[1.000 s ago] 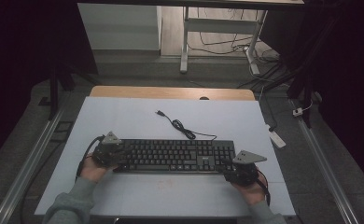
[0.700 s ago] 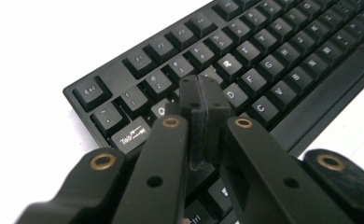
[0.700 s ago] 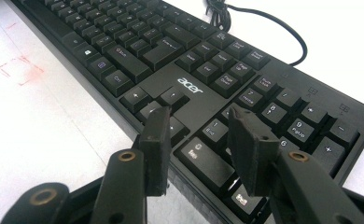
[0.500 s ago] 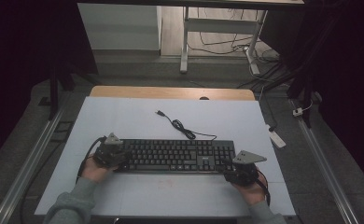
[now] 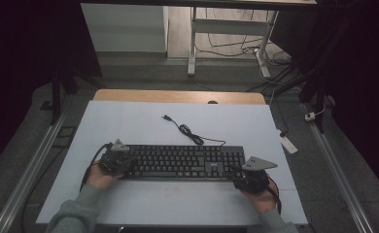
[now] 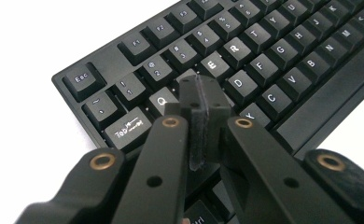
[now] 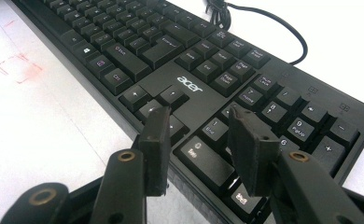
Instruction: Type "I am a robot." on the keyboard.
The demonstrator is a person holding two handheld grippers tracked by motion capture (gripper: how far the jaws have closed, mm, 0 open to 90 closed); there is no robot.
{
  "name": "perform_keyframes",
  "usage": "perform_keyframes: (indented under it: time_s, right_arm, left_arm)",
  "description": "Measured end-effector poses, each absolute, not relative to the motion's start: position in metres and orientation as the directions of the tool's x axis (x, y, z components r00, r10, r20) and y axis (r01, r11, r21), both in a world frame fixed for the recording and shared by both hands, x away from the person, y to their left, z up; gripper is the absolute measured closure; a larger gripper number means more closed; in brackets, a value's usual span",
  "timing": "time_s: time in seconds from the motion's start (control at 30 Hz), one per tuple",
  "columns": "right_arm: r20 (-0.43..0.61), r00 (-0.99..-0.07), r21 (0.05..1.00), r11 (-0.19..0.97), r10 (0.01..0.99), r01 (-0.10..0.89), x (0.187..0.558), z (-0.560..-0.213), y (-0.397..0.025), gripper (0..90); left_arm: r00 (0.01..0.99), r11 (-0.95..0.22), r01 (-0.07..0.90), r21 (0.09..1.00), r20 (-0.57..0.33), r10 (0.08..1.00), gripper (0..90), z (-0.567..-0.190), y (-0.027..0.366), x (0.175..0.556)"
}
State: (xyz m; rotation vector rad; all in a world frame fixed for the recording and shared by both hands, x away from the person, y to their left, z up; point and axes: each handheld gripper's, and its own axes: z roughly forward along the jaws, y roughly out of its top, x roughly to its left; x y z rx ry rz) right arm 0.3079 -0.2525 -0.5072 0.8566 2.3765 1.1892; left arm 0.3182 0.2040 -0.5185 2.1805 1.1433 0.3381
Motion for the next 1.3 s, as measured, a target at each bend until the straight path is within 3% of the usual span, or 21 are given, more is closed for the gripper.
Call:
perform_keyframes:
  time_s: [0.37, 0.5, 0.57, 0.73, 0.87, 1.3]
  right_arm:
    - [-0.04, -0.757, 0.808, 0.467, 0.652, 0.36, 0.308, -0.507, -0.252, 59.1]
    - [-0.039, -0.757, 0.809, 0.465, 0.652, 0.359, 0.308, -0.507, -0.252, 59.1]
    - [-0.04, -0.757, 0.809, 0.466, 0.652, 0.358, 0.308, -0.507, -0.252, 59.1]
    - [-0.041, -0.756, 0.811, 0.463, 0.654, 0.357, 0.308, -0.506, -0.253, 59.0]
    - [-0.041, -0.757, 0.811, 0.464, 0.652, 0.356, 0.307, -0.506, -0.252, 59.0]
    - [-0.036, -0.762, 0.812, 0.463, 0.646, 0.355, 0.307, -0.506, -0.252, 59.1]
  left_arm:
    - [0.581, -0.406, 0.647, 0.645, -0.071, 0.811, 89.0, -0.521, 0.204, 0.318]
    - [0.588, -0.365, 0.611, 0.702, -0.095, 0.803, 88.1, -0.509, 0.204, 0.312]
    - [0.592, -0.343, 0.592, 0.73, -0.104, 0.799, 83.9, -0.502, 0.205, 0.309]
    - [0.618, -0.301, 0.549, 0.78, -0.136, 0.774, 61.5, -0.488, 0.205, 0.301]
    - [0.617, -0.274, 0.544, 0.793, -0.157, 0.771, 49.5, -0.485, 0.208, 0.3]
    - [0.622, -0.287, 0.55, 0.784, -0.155, 0.767, 41.7, -0.487, 0.208, 0.301]
